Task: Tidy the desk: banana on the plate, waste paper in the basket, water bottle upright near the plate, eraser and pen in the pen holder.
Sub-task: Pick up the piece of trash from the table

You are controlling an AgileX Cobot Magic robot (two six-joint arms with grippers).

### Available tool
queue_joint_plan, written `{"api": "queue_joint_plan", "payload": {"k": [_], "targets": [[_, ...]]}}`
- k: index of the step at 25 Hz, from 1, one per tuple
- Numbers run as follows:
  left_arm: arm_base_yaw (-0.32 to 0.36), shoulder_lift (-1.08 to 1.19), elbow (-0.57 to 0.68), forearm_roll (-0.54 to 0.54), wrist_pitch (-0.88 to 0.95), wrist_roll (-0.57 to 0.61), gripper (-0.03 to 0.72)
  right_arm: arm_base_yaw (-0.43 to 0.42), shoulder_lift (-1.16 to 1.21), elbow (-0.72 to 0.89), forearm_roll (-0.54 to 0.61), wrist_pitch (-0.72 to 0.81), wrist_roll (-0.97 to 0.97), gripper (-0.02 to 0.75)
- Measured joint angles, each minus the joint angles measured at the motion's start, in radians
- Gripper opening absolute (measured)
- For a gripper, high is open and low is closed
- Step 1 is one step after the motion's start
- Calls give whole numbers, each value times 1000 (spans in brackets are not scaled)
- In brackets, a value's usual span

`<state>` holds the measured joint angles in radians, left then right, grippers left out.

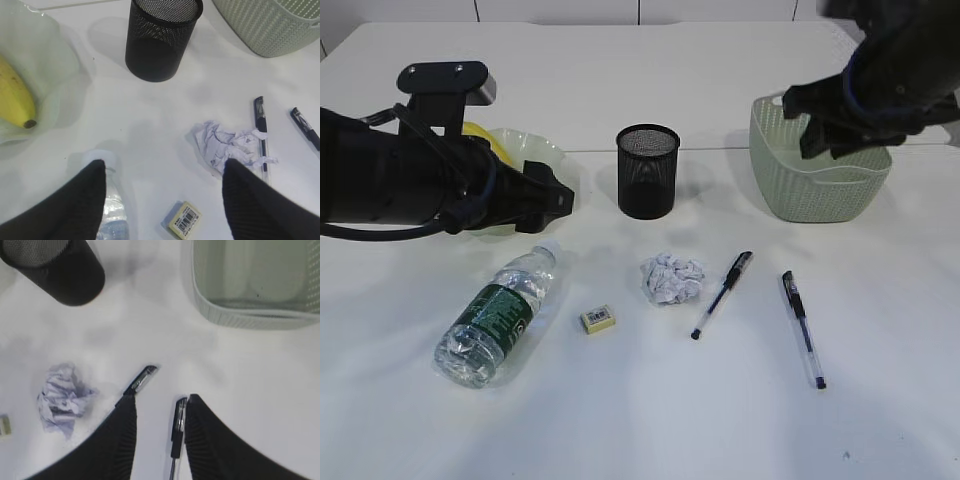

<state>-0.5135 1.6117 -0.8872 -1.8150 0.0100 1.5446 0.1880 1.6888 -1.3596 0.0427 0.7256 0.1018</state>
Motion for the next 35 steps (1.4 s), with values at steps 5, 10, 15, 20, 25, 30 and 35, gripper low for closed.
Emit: {"api": "queue_joint_plan", "payload": {"k": [5, 10, 15, 20, 25, 30, 35], "targets": [[0, 0, 0, 0, -10, 0, 517, 0, -4, 58, -3, 7, 2, 238], [19, 2, 0, 2, -24, 0, 517, 0, -30, 58, -19, 10, 2, 233], [44, 24, 15, 3, -24, 0, 517, 0, -61, 58, -24, 30, 2, 231], [44, 68, 65, 28, -10, 0, 517, 0, -73, 58, -25, 36, 2, 230], [44, 89, 77, 46, 10, 0, 517, 0, -75, 58, -25, 41, 2, 230], [44, 89, 77, 79, 14, 0, 517, 0, -75, 58, -25, 45, 2, 230], [44, 98, 77, 83, 18, 0, 517, 0, -75, 58, -27, 49, 0, 230]]}}
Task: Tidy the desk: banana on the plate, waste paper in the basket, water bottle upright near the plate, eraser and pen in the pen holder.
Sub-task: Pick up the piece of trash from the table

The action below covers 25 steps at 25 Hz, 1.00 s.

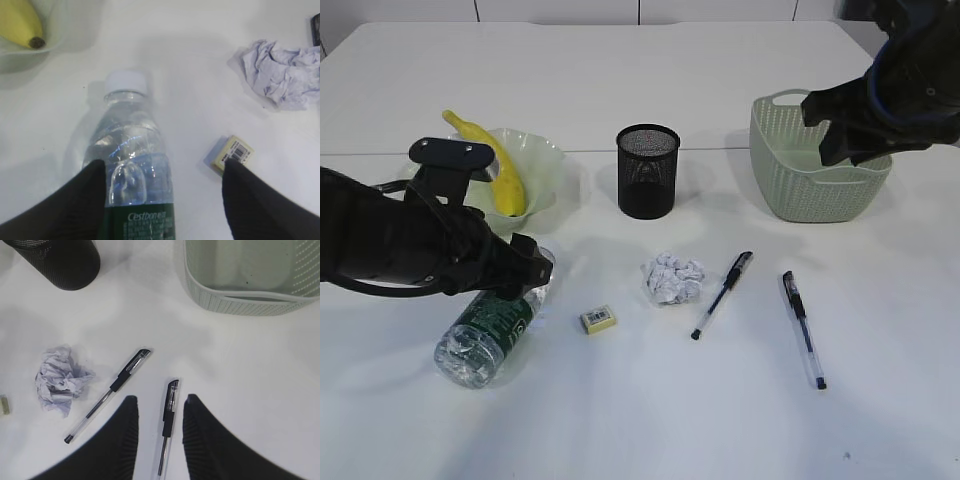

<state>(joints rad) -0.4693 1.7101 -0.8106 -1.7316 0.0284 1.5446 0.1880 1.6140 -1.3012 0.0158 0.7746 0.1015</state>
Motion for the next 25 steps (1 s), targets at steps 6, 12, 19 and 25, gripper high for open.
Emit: {"api": "queue_joint_plan", "payload": {"k": [6, 12, 19, 25], "targets": [[18, 6, 5, 3, 11, 0, 517, 0, 0, 0, 0, 4, -8, 230], [61, 18, 12, 15, 53, 0, 517, 0, 0, 0, 0, 4, -11, 230], [124, 23, 12, 204, 199, -160, 517, 0, 0, 0, 0, 4, -11, 230], [178, 23, -36, 571, 346, -463, 517, 0, 0, 0, 0, 0, -11, 230]]}}
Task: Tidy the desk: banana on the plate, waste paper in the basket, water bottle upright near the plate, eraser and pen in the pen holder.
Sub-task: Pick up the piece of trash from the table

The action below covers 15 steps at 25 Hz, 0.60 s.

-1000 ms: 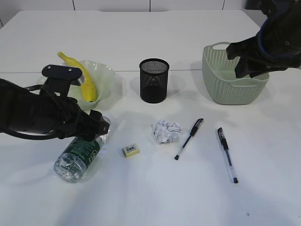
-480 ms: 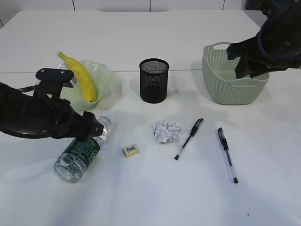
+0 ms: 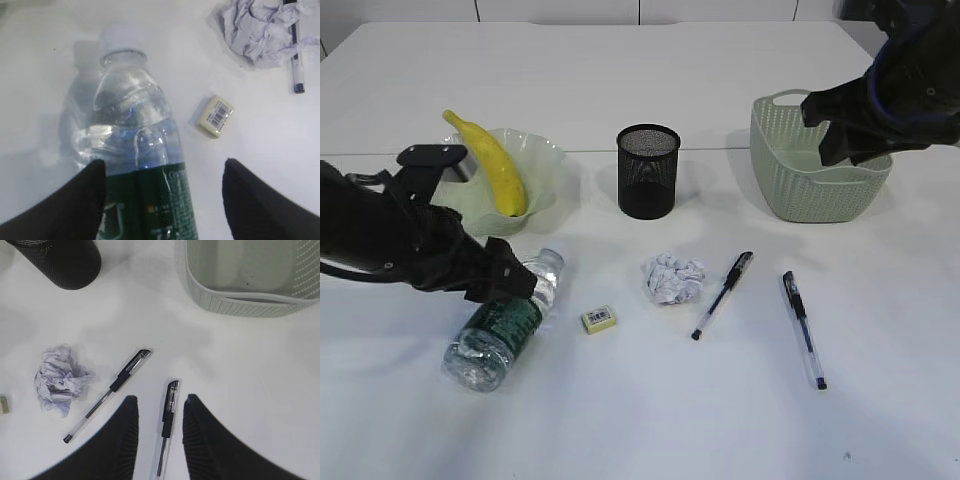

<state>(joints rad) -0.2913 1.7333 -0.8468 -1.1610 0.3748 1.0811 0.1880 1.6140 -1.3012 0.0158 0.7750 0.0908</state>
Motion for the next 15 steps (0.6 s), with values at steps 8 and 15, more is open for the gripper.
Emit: {"api": "queue_joint_plan", "payload": {"k": [8, 15], "targets": [[2, 0, -203, 435, 154, -362, 517, 0, 0, 0, -1, 0, -1, 230], [2, 2, -321, 782, 360, -646, 517, 0, 0, 0, 2, -16, -1, 230]]}}
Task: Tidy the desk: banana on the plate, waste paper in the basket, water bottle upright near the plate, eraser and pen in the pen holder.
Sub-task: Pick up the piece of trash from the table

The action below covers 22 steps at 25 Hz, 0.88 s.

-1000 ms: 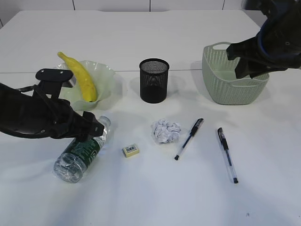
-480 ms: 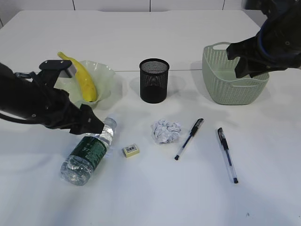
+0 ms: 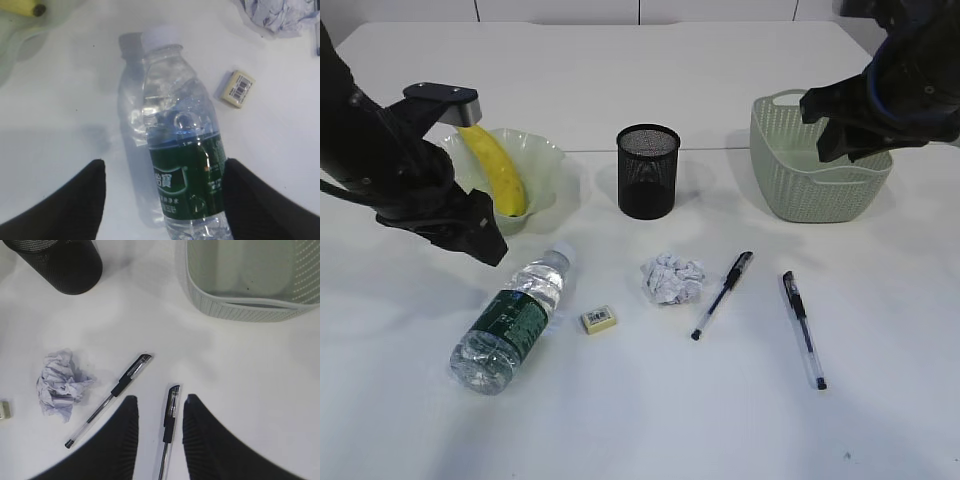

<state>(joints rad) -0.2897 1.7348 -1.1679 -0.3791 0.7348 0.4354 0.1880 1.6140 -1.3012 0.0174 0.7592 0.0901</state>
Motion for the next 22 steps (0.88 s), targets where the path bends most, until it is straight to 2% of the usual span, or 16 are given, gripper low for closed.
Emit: {"api": "queue_joint_plan", "payload": {"k": [10, 15, 22], "targets": [[0, 80, -147, 102, 240, -138, 517, 0, 0, 0, 6, -6, 0, 230], [-2, 111, -216, 108, 274, -152, 506, 0, 0, 0, 6, -6, 0, 230], [-43, 157, -315, 146, 337, -183, 504, 0, 0, 0, 7, -6, 0, 230]]}}
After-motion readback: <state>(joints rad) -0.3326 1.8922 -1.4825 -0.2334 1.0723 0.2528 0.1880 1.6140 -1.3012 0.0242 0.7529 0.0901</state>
